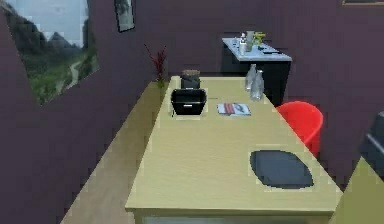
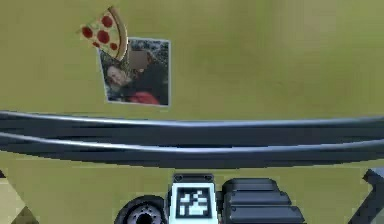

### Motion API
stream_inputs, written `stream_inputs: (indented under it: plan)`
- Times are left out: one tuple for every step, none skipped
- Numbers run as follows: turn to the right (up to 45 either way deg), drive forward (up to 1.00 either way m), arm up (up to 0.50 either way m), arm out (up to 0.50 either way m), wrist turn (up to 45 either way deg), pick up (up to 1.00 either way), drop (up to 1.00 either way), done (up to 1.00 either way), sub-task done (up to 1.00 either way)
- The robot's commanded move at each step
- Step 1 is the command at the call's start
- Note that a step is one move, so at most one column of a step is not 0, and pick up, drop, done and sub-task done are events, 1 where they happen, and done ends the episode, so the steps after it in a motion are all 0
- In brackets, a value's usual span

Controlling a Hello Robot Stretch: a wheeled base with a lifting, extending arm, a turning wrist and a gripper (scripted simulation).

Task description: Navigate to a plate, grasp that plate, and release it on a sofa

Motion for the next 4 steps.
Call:
stream_inputs:
  plan:
    - [0.0, 0.2, 0.0, 0.0, 0.0, 0.0, 0.0, 0.0, 0.0]
    - [-45.0, 0.0, 0.0, 0.0, 0.0, 0.0, 0.0, 0.0, 0.0]
    - [0.0, 0.0, 0.0, 0.3, 0.0, 0.0, 0.0, 0.0, 0.0]
    - [0.0, 0.0, 0.0, 0.3, 0.0, 0.0, 0.0, 0.0, 0.0]
